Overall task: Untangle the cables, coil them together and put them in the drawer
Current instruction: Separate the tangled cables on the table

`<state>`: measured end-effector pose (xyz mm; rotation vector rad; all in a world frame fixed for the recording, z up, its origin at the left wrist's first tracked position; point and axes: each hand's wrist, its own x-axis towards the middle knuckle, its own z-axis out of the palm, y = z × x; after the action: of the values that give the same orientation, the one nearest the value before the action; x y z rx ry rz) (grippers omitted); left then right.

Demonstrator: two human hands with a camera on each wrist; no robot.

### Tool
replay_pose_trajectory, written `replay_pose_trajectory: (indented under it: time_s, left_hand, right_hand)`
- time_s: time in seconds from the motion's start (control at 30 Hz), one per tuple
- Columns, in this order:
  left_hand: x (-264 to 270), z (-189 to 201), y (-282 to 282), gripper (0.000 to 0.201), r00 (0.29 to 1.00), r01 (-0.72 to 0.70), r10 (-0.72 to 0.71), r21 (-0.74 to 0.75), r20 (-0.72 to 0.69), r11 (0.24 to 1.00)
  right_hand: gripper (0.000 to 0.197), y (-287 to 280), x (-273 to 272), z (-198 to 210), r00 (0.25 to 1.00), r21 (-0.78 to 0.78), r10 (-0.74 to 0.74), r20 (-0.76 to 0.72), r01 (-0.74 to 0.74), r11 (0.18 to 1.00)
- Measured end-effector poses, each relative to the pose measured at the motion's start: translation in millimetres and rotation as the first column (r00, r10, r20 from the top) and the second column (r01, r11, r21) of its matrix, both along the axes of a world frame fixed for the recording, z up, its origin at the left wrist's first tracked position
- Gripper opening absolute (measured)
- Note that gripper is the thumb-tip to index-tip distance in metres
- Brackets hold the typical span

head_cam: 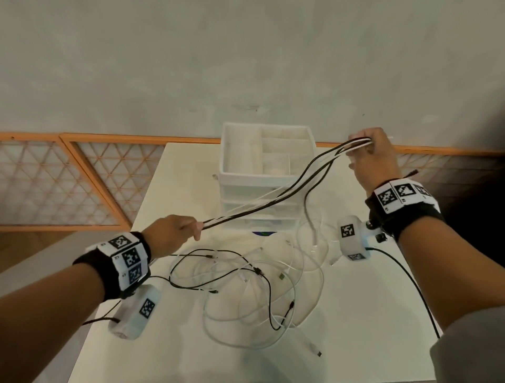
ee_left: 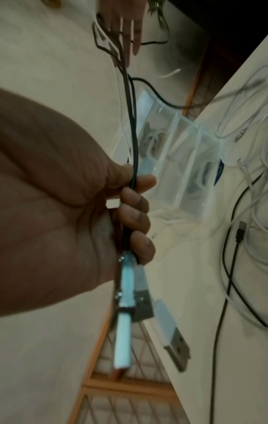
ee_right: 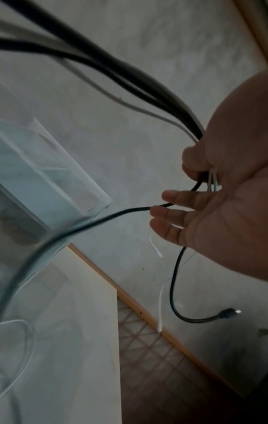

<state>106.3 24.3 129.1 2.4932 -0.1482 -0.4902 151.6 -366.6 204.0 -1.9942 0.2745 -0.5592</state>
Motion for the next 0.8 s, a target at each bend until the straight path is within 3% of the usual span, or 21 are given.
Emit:
replay_pose_trajectory:
  time_s: [0.13, 0.2, 0.3, 0.33, 0.4, 0.43, 0.5, 0.6, 0.63, 0.7, 0.73, 0.77, 0.8]
  left_hand:
    - [2.0, -10.5, 2.8, 0.031, 0.999, -0.038, 0.037, 0.041, 0.023, 0.998]
    - [2.8, -13.4, 4.5, 0.03, 0.991, -0.109, 0.107, 0.027, 0.083, 0.994]
    - [0.9, -17.5, 5.8, 0.028, 0.964, -0.203, 0.203, -0.019, 0.174, 0.979]
    - [-0.6, -18.0, 5.4, 0.027, 0.957, -0.209, 0.212, -0.034, 0.199, 0.977]
    - [-3.2, -17.4, 2.0, 0.026, 0.95, -0.193, 0.207, -0.083, 0.235, 0.978]
    - [-4.5, -15.6, -1.3, 0.026, 0.949, -0.174, 0.196, -0.109, 0.247, 0.979]
    - [-7.3, -9.9, -11.7, 0.025, 0.953, -0.113, 0.15, -0.151, 0.262, 0.982]
    - [-15.5, 5.5, -34.2, 0.025, 0.958, 0.066, 0.003, -0.231, 0.288, 0.971]
    - [-19.7, 12.3, -43.0, 0.025, 0.95, 0.15, -0.068, -0.253, 0.306, 0.956]
    - [-28.9, 23.9, -56.6, 0.024, 0.922, 0.287, -0.183, -0.285, 0.341, 0.915]
    - [-32.3, 26.0, -58.6, 0.023, 0.92, 0.311, -0.208, -0.296, 0.332, 0.903]
    - [-35.8, 27.3, -57.5, 0.022, 0.929, 0.31, -0.219, -0.305, 0.299, 0.9]
    - [-37.9, 24.1, -53.0, 0.023, 0.942, 0.297, -0.229, -0.293, 0.246, 0.909]
  right_hand:
    - [0.021, 8.9, 4.4, -3.8, 0.977, -0.021, 0.184, 0.104, -0.182, 0.983]
    - [0.017, 7.7, 4.9, -15.6, 0.971, -0.036, 0.228, 0.069, -0.226, 0.973]
    - [0.034, -5.4, -1.1, -58.1, 0.946, -0.115, 0.233, -0.225, -0.264, 0.958]
    - [0.045, -10.8, -7.1, -75.9, 0.904, -0.156, 0.223, -0.364, -0.295, 0.943]
    - [0.06, -11.4, -25.9, -97.5, 0.751, -0.195, 0.164, -0.64, -0.365, 0.91]
    - [0.066, -7.6, -33.6, -102.1, 0.689, -0.221, 0.128, -0.713, -0.394, 0.892]
    - [0.075, 14.6, -49.7, -97.3, 0.691, -0.249, 0.146, -0.708, -0.437, 0.864]
    - [0.085, 72.2, -75.3, -78.3, 0.717, -0.151, 0.397, -0.573, -0.568, 0.809]
    - [0.083, 90.8, -82.0, -76.2, 0.685, -0.131, 0.453, -0.571, -0.621, 0.773]
    - [0.05, 115.4, -88.3, -78.7, 0.612, -0.118, 0.463, -0.641, -0.675, 0.729]
    - [0.029, 119.2, -88.2, -79.3, 0.569, -0.089, 0.437, -0.696, -0.673, 0.734]
    - [0.021, 116.7, -86.2, -81.0, 0.531, -0.086, 0.382, -0.756, -0.66, 0.746]
    - [0.022, 110.0, -82.6, -86.4, 0.542, -0.142, 0.301, -0.784, -0.629, 0.764]
